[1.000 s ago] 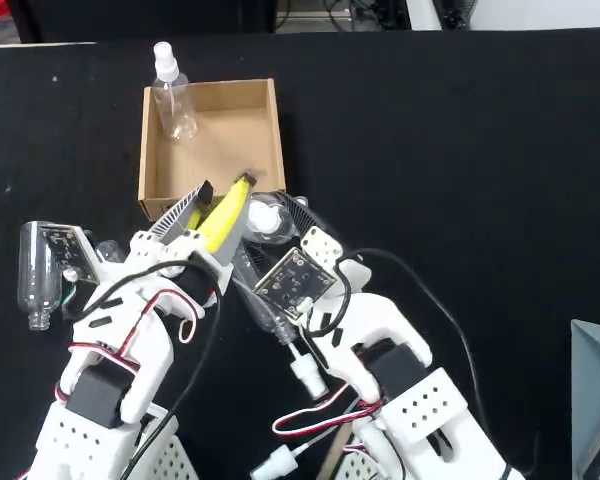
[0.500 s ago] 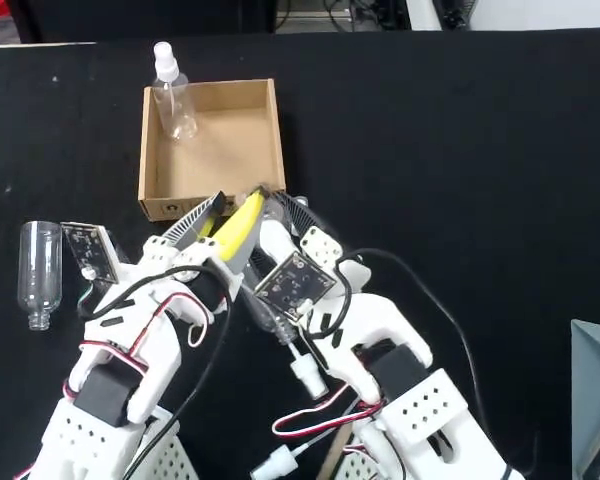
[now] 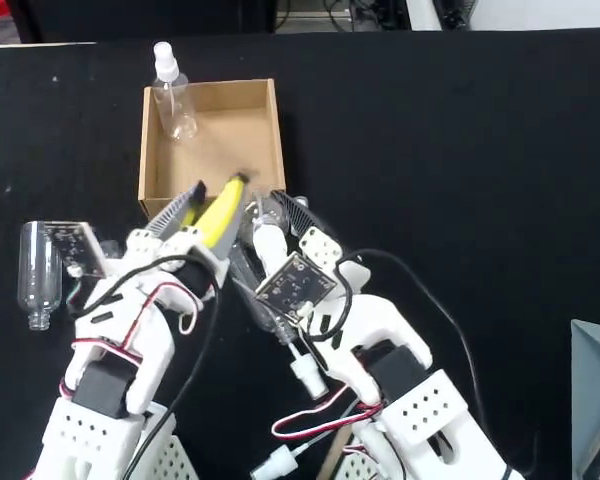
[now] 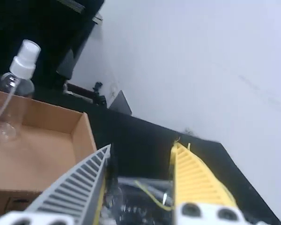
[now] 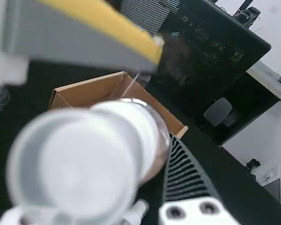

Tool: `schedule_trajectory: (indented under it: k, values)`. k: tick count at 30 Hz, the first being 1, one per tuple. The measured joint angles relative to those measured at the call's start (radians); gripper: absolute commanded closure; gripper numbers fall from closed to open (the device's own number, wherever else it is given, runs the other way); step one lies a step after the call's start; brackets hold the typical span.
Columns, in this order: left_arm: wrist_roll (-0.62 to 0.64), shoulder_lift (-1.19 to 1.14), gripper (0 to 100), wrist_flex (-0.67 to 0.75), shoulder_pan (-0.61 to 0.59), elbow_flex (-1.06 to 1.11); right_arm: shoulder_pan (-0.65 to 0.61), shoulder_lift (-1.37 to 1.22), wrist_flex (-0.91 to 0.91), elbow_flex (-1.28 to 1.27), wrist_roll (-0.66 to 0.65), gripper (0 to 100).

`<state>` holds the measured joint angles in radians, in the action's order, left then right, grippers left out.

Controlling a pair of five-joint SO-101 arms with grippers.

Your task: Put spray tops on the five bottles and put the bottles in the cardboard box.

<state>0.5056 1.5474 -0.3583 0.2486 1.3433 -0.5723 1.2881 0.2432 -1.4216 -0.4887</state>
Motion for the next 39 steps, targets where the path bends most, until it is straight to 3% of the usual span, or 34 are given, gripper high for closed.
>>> schedule_trajectory:
  k: [25,39]
  values:
    - [0.002,-0.002,82,0.011,-0.470,0.235,0.011,0.000,0.000,-0.006,0.000,98.8]
    - [0.002,0.000,82,0.011,-0.496,0.331,0.029,0.000,0.000,-0.006,0.000,98.8]
